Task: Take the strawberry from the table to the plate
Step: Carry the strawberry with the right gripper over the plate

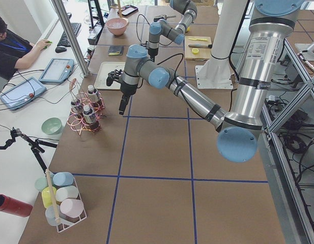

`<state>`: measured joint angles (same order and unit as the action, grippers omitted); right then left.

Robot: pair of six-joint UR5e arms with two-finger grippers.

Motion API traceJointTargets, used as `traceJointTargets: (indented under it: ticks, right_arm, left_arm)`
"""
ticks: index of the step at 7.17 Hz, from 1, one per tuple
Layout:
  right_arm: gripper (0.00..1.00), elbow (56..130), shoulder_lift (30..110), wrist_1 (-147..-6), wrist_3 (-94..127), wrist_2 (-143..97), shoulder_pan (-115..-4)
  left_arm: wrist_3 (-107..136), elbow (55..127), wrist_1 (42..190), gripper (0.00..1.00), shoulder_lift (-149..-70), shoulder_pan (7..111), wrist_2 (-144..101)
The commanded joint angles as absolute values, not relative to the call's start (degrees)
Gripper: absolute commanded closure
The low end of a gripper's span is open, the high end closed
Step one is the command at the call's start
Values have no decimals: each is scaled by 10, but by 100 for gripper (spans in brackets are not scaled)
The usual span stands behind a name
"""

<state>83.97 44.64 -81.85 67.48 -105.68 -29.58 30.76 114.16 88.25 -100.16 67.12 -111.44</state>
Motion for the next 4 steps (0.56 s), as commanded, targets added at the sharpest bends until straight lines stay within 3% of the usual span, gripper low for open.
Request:
traceJointTargets:
  ticks: [1,4]
  right_arm:
    - [100,830,444,-812,678,-1055,-282]
    - [100,830,443,-810,683,-1055,-274]
  left_arm:
    - [299,1129,896,0,-999,679,-1114]
    - [298,1125,897,0,-1000,683,-1114]
